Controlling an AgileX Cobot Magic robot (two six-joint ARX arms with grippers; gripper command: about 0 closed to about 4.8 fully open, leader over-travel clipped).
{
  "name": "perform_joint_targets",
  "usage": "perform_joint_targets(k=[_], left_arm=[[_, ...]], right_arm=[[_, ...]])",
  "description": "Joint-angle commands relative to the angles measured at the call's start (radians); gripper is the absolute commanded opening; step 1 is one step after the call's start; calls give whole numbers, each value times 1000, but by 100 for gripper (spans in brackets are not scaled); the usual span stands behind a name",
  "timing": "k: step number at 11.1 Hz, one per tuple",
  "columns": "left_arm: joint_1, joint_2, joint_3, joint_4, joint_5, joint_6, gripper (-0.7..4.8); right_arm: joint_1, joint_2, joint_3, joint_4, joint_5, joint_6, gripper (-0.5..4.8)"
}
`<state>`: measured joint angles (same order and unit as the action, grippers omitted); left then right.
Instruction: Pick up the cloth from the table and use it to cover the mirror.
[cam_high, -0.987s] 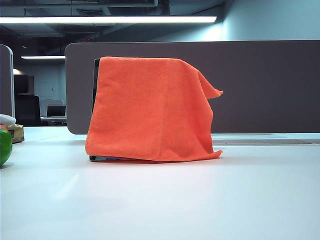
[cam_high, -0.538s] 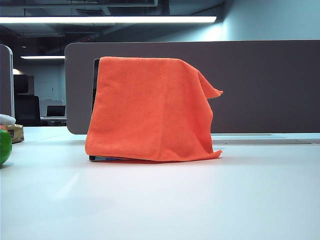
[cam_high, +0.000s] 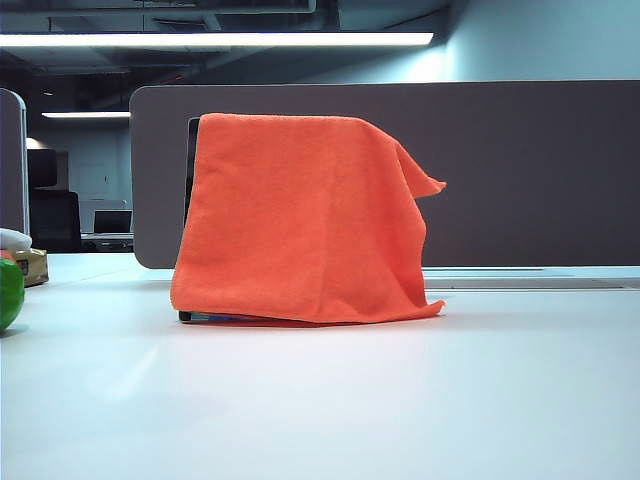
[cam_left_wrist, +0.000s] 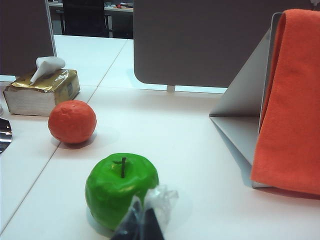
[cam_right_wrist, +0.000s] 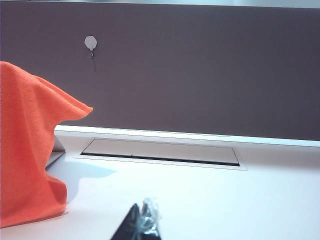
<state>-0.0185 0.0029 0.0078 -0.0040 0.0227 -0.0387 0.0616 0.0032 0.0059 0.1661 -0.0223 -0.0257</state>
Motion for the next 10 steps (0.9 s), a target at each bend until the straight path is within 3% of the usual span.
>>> perform_joint_targets(k=[1, 4, 7, 10], left_arm=[[1, 1, 3, 11, 4, 5, -6], [1, 1, 3, 44, 3, 5, -6], [1, 1, 3, 50, 3, 9, -6], [1, 1, 3, 42, 3, 96, -6]], right_arm=[[0, -1, -1, -15, 4, -87, -5], [-10, -1, -1, -21, 5, -108, -5], [-82, -1, -1, -62, 0, -108, -5], [-106, -1, -1, -63, -44, -76, -5]])
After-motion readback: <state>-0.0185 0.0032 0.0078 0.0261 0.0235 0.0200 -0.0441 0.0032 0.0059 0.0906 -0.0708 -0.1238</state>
